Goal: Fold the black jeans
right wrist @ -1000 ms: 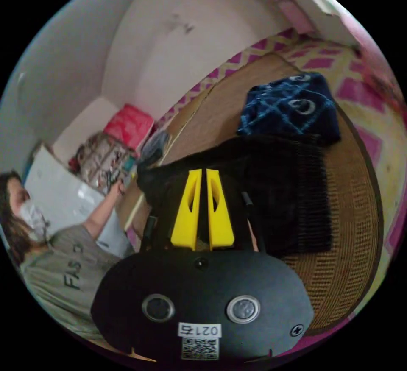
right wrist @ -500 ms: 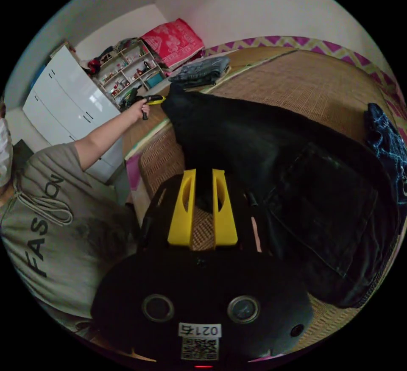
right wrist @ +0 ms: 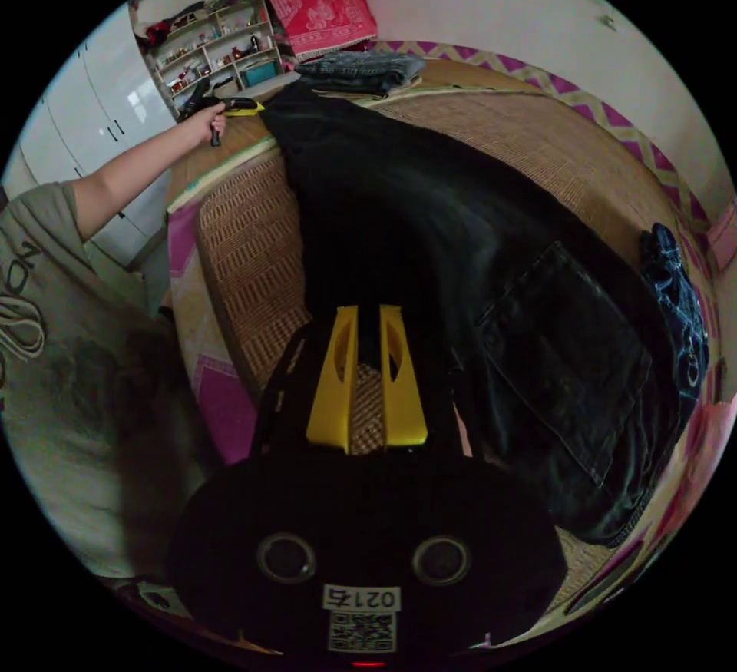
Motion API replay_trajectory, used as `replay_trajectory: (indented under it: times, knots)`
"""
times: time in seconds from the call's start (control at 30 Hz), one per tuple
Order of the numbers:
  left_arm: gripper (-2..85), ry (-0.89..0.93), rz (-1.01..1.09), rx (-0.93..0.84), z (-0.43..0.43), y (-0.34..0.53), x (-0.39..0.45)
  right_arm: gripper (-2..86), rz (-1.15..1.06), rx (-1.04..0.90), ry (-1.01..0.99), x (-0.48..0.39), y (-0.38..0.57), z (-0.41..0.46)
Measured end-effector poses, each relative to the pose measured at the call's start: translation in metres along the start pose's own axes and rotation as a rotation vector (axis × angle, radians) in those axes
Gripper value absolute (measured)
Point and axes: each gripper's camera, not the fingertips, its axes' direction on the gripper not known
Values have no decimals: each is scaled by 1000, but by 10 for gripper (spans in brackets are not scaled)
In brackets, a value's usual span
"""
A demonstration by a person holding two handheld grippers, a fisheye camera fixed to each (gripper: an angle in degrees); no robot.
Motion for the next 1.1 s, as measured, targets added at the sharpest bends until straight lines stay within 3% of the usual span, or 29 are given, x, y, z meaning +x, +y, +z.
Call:
replay_trajectory:
  times: [0.07,0.2,0.33,0.57,0.9,1.1]
  knots:
    - [-9,-71,-46,55,-9,3,-8,46,19,4,-14,-4,1,0]
    - [-8,148,-57,9,-9,6,-21,13,1,-9,-24,-22,3,-3]
    - [5,151,13,-44,-2,14,-4,-5,-110,-14,157,-62,9,-3]
    - [50,166,-5,-71,11,31,8,-6,-162,-14,269,-98,31,-7]
    - [104,331,-192,-64,24,41,7,-9,86,223,248,-87,88,-57]
    - [84,274,-187,-67,37,41,47,-9,168,264,225,-76,122,-79]
